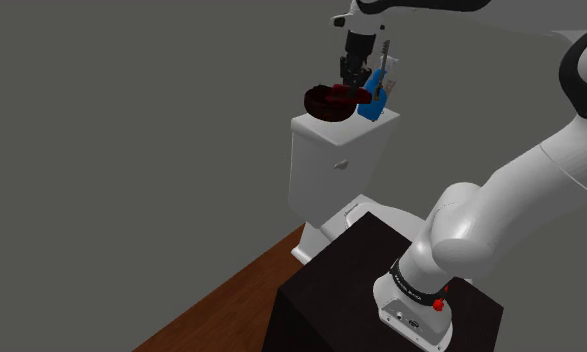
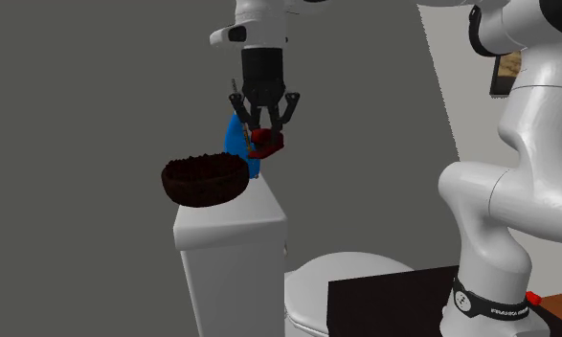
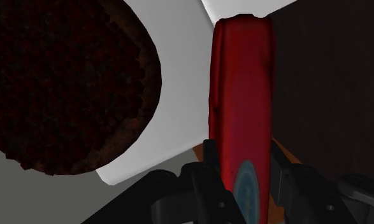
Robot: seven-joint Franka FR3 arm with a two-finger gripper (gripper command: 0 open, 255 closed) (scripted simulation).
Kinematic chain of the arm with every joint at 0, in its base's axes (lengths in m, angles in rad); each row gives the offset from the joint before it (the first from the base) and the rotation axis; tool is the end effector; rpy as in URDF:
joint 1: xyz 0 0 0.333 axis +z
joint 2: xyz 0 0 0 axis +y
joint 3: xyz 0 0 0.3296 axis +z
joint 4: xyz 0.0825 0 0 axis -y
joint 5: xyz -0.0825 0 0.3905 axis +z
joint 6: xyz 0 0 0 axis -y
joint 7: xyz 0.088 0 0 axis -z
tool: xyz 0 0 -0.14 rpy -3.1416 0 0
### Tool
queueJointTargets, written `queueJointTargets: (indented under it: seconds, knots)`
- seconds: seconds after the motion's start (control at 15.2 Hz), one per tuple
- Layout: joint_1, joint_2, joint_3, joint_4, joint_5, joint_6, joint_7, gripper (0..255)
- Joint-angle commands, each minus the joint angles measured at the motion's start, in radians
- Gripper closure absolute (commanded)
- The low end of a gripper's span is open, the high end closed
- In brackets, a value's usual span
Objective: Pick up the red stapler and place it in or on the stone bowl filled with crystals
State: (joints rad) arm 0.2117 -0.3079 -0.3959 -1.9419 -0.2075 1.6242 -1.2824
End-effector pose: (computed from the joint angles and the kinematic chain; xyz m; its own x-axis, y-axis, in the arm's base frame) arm 0.4502 -0.1335 0.5764 0.4233 0.9010 -0.0949 0.9049 -0.4257 -0.0051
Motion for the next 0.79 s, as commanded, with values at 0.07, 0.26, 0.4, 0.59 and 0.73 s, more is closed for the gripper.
queueJointTargets:
  seconds: [0.07,0.26,0.4,0.59,0.73]
  knots:
    - [0.001,0.008,0.001,0.047,0.004,-0.039,-0.006,255]
    - [0.003,0.017,0.003,0.096,0.007,-0.079,-0.013,255]
    - [0.004,0.022,0.003,0.116,0.009,-0.095,-0.015,255]
    - [-0.006,0.141,-0.05,0.235,0.044,-0.092,-0.087,255]
    - [-0.019,0.227,-0.083,0.323,0.077,-0.097,-0.137,255]
